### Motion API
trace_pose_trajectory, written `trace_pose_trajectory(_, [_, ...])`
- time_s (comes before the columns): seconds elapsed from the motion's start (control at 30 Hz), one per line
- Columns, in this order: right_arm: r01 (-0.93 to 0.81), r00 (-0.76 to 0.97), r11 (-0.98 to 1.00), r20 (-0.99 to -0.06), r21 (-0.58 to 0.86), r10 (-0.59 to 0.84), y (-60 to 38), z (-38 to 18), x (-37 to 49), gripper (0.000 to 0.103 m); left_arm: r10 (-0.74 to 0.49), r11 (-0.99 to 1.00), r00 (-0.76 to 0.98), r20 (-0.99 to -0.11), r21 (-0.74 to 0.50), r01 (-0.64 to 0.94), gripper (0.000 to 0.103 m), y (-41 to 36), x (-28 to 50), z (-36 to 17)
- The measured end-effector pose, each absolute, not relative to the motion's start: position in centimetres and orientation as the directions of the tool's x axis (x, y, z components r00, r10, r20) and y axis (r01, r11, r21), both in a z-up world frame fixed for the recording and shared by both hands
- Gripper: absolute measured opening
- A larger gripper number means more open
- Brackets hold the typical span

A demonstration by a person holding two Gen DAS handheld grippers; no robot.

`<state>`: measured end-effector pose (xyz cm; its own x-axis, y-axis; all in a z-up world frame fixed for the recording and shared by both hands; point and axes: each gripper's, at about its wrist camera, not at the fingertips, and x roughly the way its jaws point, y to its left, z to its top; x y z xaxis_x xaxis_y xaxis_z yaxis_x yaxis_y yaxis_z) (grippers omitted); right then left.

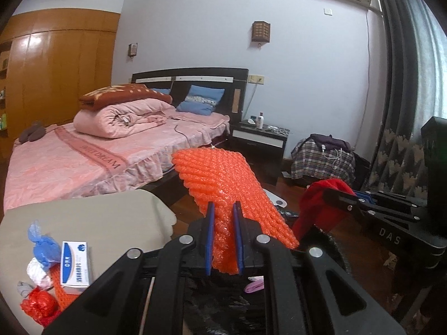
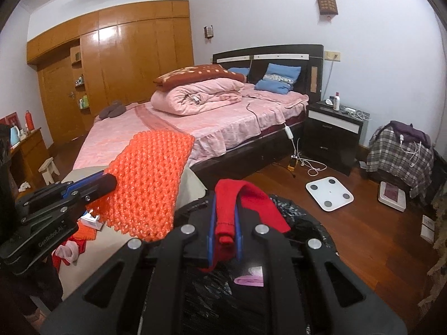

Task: Collect trash
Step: 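Carry the bubble wrap and red cloth over the bin and release both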

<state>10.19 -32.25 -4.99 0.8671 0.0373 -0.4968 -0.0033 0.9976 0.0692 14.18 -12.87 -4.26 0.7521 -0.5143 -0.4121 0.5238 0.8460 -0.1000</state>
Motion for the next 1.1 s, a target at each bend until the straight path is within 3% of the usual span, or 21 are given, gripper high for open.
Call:
trace_pose_trajectory(0.23, [0.044, 0.848, 0.997, -0.529, 0.067, -0.002, -33.8, -6.2, 9.8, 0.014, -0.539, 0.827, 0.725, -0.428, -0.106, 0.553, 0.013, -14.4, 14.3, -5.0])
trace_pose_trajectory(0.3, [0.059, 0.837, 0.996, -0.547, 0.064, -0.014, -34.1, -6.7, 9.9, 0.037, -0.548, 0.818, 0.709, -0.445, -0.109, 0.564, 0.016, -14.7, 14.5, -5.2])
trace_pose_trajectory(0.33, [0.072, 0.829, 0.995, -0.558, 0.063, -0.025, -34.3, -7.1, 9.8, 0.041, -0.554, 0.815, 0.7, -0.45, -0.121, 0.567, 0.02, -14.7, 14.6, -5.5])
trace_pose_trajectory(0.43, [0.094, 0.819, 0.994, -0.573, 0.059, -0.043, -34.7, -7.6, 9.6, 0.063, -0.548, 0.819, 0.697, -0.462, -0.129, 0.558, 0.04, -14.4, 14.8, -6.0])
trace_pose_trajectory(0.53, [0.114, 0.815, 0.992, -0.576, 0.057, -0.061, -34.9, -8.0, 9.2, 0.071, -0.522, 0.837, 0.714, -0.466, -0.123, 0.533, 0.048, -13.3, 15.0, -6.3])
trace_pose_trajectory(0.6, [0.125, 0.818, 0.991, -0.571, 0.054, -0.072, -34.7, -8.1, 9.0, 0.088, -0.499, 0.853, 0.73, -0.467, -0.116, 0.509, 0.057, -12.5, 15.1, -6.4])
trace_pose_trajectory(0.7, [0.135, 0.83, 0.989, -0.552, 0.053, -0.084, -34.3, -7.8, 8.9, 0.097, -0.458, 0.877, 0.759, -0.463, -0.098, 0.469, 0.07, -11.0, 14.9, -6.6])
trace_pose_trajectory(0.77, [0.129, 0.835, 0.99, -0.545, 0.061, -0.075, -33.6, -7.6, 9.1, 0.097, -0.419, 0.898, 0.78, -0.465, -0.084, 0.433, 0.079, -9.6, 14.6, -6.8])
trace_pose_trajectory(0.87, [0.09, 0.846, 0.994, -0.531, 0.066, -0.041, -31.8, -7.3, 9.7, 0.097, -0.363, 0.923, 0.808, -0.465, -0.064, 0.378, 0.084, -7.2, 14.3, -7.0])
trace_pose_trajectory(1.1, [-0.038, 0.844, 0.993, -0.528, 0.114, 0.093, -25.4, -7.8, 11.5, 0.098, -0.215, 0.973, 0.85, -0.481, -0.028, 0.231, 0.088, -0.2, 13.2, -7.9])
